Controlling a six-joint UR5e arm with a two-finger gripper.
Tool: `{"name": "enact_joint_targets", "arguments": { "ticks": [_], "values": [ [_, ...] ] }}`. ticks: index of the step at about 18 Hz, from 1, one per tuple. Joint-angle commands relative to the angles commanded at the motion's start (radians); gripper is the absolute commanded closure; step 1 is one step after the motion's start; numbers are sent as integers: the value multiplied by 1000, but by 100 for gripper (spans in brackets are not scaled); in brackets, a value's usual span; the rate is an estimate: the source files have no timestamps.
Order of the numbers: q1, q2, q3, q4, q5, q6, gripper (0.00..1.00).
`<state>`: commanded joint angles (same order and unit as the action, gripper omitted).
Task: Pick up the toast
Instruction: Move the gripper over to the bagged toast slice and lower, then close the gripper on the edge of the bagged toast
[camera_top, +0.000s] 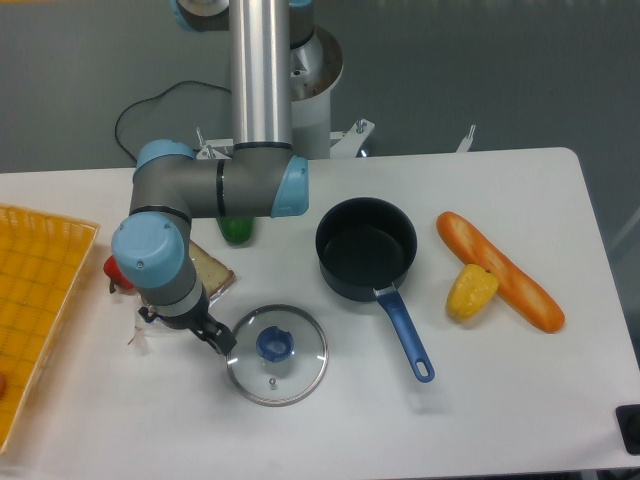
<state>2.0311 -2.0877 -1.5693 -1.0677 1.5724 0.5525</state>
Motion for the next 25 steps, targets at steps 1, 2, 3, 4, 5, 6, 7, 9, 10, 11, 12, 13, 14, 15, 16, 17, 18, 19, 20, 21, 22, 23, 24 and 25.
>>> {"name": "enact_joint_targets", "arguments": {
  "ticks": [1,2,3,4,5,6,7,9,10,11,12,13,14,15,16,17,18,19,20,21,22,23,24,25],
  "values": [
    [-8,0,0,2,0,-23,0],
    [-18,-3,0,3,0,-34,0],
    [-29,-5,0,3,0,-36,0],
    [-35,-6,0,3,0,-37,0],
    [-37,-6,0,3,-3,-39,0],
    [-46,-6,0,5,-3,-46,0],
    [-60,-6,0,6,-3,-58,0],
    [-75,-14,2,8,0,-74,0],
    [-87,-18,0,9,1,-72,0],
    [-94,-28,2,11,3,-72,0],
    [-97,-31,0,11,3,-72,0],
    [-98,-32,-3,11,3,-71,0],
    [-101,-38,0,11,5,-71,0],
    [-109,-44,0,11,5,-69,0],
    [-111,-46,0,11,6,-69,0],
    [-112,-46,0,12,6,-69,0],
    [-115,-48,0,12,6,-69,0],
    [-115,-49,0,12,6,-69,0],
    [-117,-52,0,12,6,-71,0],
    [-118,-54,0,12,6,-71,0],
    [-120,-54,0,12,6,-71,0],
    [-120,-55,0,12,6,-71,0],
    [-120,-57,0,12,5,-71,0],
    [-121,-61,0,12,6,-71,0]
  ]
}}
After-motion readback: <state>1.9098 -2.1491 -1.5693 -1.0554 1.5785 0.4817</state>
